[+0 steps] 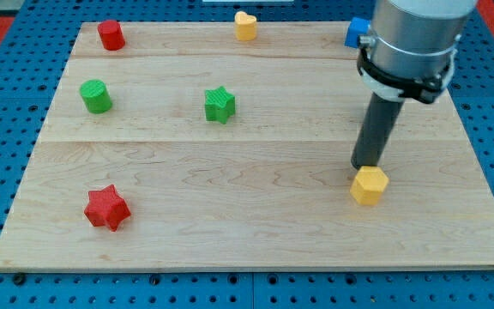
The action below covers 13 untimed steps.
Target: Slide the green star to the bottom center
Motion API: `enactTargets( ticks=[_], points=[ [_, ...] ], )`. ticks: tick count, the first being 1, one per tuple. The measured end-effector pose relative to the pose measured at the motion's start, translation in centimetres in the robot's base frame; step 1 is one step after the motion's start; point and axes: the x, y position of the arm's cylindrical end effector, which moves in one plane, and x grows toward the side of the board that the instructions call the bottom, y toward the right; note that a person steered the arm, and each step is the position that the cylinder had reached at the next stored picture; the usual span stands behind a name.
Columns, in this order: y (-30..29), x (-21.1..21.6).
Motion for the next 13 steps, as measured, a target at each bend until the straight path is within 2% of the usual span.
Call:
enactTargets(
  ticks=[1, 2, 4, 5, 6, 7, 8, 9, 10, 11, 12, 13],
  points=[
    [-0.5, 0.9],
    [-0.6, -5.6],
    [-11.4, -16.2],
    [-17.2, -13.1],
    [-15.8, -6.8],
    [-15.8, -11.5],
    [-22.2, -14.3],
    [-22.0, -10.0],
    [-18.7, -9.7],
    [-16.7, -11.8],
    [-16.0, -8.2],
    [-17.9, -5.4]
  ],
)
